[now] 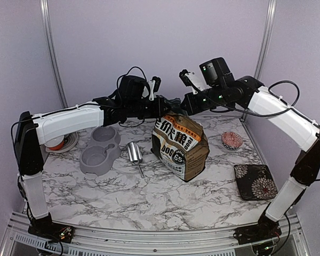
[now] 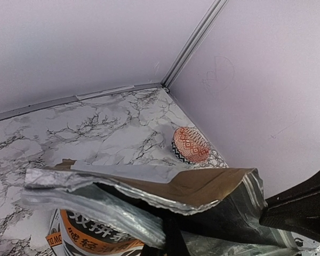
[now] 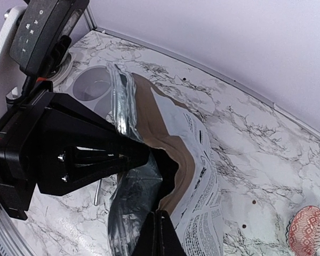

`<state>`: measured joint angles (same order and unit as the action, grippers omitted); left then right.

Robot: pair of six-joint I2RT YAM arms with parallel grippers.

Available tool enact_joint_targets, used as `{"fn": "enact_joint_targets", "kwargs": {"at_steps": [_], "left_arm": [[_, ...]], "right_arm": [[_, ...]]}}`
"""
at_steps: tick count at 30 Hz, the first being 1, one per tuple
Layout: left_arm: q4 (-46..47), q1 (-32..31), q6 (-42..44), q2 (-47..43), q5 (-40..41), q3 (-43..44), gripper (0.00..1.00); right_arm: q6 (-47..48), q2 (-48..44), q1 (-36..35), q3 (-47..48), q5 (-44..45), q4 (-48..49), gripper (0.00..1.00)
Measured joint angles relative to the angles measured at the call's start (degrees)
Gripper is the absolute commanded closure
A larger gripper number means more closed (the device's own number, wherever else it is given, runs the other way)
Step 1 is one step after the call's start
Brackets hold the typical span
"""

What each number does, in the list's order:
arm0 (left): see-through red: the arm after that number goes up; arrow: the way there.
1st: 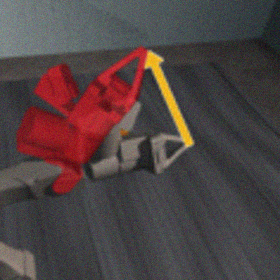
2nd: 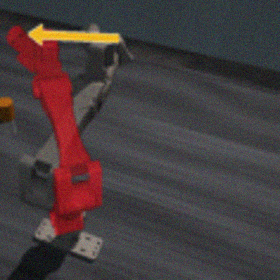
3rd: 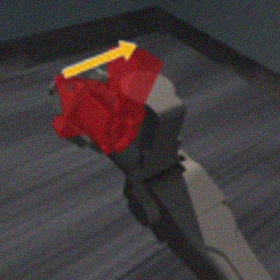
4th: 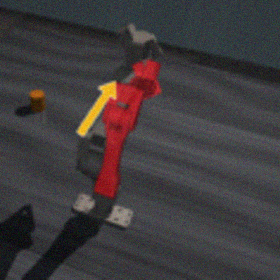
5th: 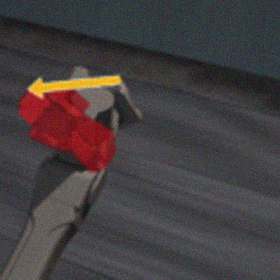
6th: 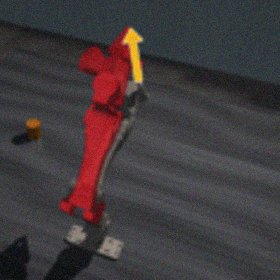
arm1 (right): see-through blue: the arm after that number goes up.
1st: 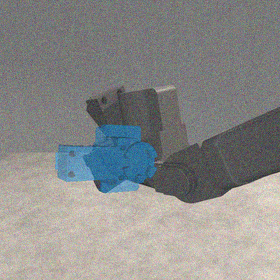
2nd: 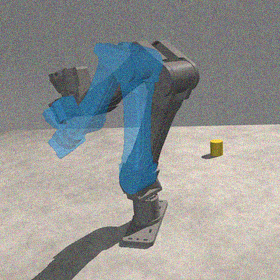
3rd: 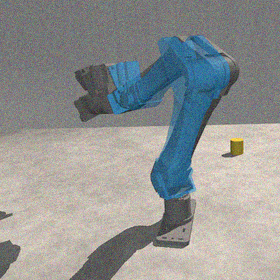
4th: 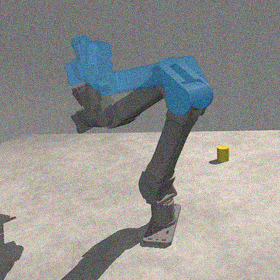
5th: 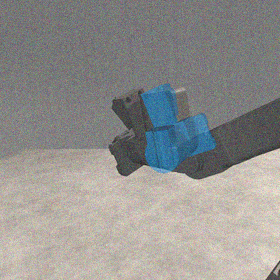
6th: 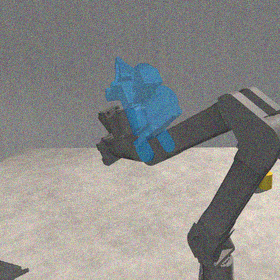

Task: Serve the pet food
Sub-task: Open the seal of the pet food bag.

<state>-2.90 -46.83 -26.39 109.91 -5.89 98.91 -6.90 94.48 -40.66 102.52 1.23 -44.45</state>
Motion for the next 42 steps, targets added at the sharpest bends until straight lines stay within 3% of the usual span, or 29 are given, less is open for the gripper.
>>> {"fn": "enact_joint_targets", "kwargs": {"at_steps": [11,19,29,34,38,42], "left_arm": [[-2.3,0.5,3.1,0.0,-0.3,1.4,1.0],[-5.7,1.8,5.6,0.4,-5.2,4.0,1.0],[-13.5,4.3,6.8,10.9,-13.8,21.3,1.0],[-13.7,6.3,6.0,12.7,-16.6,23.3,0.99],[-13.3,7.4,4.5,12.7,-18.1,23.0,0.84],[-9.5,7.8,2.0,10.5,-17.4,21.0,0.6]], "right_arm": [[0.1,-0.7,0.1,0.7,-1.5,-3.1,1.0],[0.0,-1.7,0.1,0.8,1.4,-5.4,1.0],[-0.4,-1.8,0.2,1.7,1.7,-7.2,1.0],[-0.7,-1.8,0.4,1.7,1.7,-7.5,1.0],[-1.2,-2.3,0.5,1.1,2.4,-6.9,1.0],[-1.9,-3.4,1.3,-0.5,2.8,-4.8,1.0]]}}
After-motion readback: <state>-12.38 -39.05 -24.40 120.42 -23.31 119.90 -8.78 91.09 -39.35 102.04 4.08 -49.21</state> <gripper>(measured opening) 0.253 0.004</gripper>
